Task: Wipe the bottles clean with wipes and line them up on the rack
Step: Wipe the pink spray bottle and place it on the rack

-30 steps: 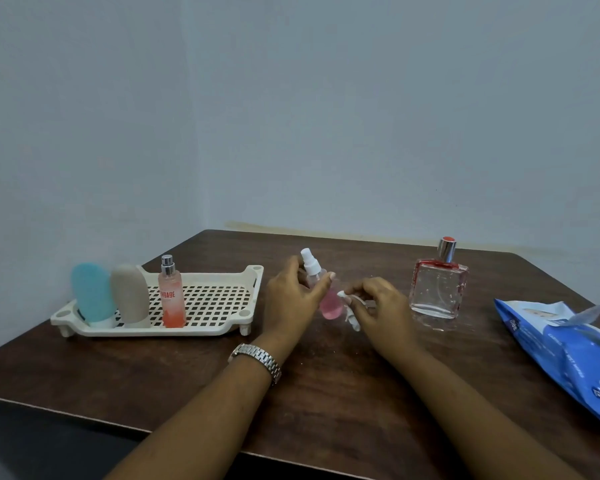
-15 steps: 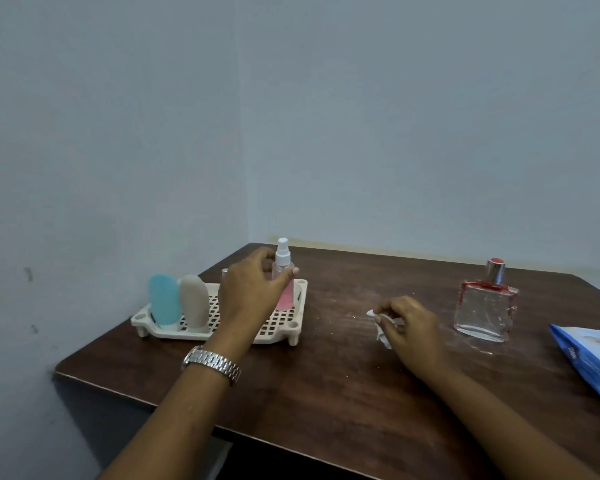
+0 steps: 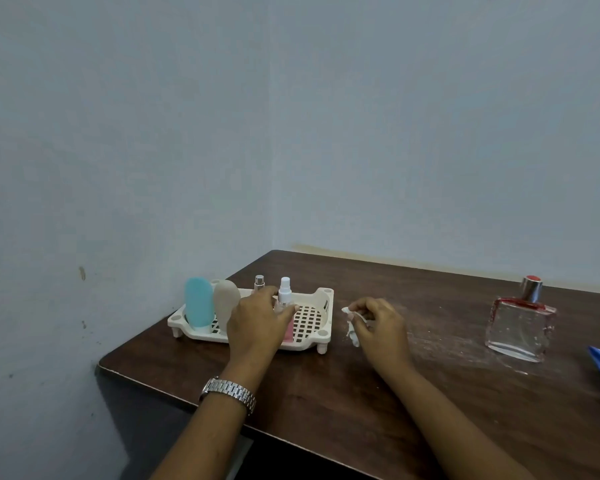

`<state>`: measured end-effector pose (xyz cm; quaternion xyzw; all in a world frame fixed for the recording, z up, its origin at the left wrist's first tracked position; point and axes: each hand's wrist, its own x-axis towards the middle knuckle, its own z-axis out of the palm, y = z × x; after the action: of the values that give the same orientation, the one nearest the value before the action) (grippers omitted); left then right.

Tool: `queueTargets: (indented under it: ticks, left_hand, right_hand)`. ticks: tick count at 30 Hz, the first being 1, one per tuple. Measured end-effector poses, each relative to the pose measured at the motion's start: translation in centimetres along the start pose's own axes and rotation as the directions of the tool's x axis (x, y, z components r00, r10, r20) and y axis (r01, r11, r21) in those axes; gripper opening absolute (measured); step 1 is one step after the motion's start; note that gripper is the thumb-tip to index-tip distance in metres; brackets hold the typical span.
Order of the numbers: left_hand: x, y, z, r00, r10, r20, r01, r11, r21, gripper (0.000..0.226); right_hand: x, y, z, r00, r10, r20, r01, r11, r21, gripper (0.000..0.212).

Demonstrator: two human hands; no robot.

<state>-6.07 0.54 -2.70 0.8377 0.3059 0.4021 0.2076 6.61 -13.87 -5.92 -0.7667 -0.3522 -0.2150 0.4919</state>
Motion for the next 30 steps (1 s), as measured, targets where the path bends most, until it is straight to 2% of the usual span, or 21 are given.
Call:
queueTargets:
  ticks: [3, 8, 13, 20, 23, 30]
  left_hand:
    - [0.0, -0.4, 0.0, 1.0, -0.003, -0.026, 0.004, 1.0, 0.022, 0.035]
    - [-0.3, -0.4, 0.1, 0.995, 0.074, -0.066, -0.069, 0.995, 0.071, 0.036]
    - [-0.6, -0.1, 0.4, 0.993, 0.091, -0.082, -0.086, 0.995, 0.055, 0.033]
    - [-1.0, 0.4, 0.6, 0.993, 0.058, -0.102, -0.053, 0.997, 0.059, 0.046]
    - [-1.4, 0.6, 0.7, 0.987, 0.104, -0.123, -0.093, 0.992, 0.09, 0.052]
    - [-1.4, 1.1, 0.8, 0.987, 0.129, -0.1, -0.107, 0.973, 0.204, 0.05]
  right_hand:
    - [-0.1, 0.3, 0.2, 1.0, -0.009, 0.021, 0.01, 1.0, -0.026, 0.011]
    - [-0.4, 1.0, 0.0, 0.999, 0.039, 0.025, -0.038, 0.998, -0.051, 0.011]
    - [-0.5, 1.2, -0.3, 0.999, 0.046, 0.025, -0.045, 0.998, -0.049, 0.01]
    - [-0.8, 0.7, -0.4, 0.999, 0.036, 0.036, -0.034, 0.999, -0.035, 0.009]
    - [-0.9, 0.8, -0.5, 0.999, 0.03, 0.04, -0.028, 0.999, -0.037, 0.01]
    - [-1.0, 0.5, -0.7, 0.999, 0.0, 0.047, 0.001, 0.999, -0.032, 0.01]
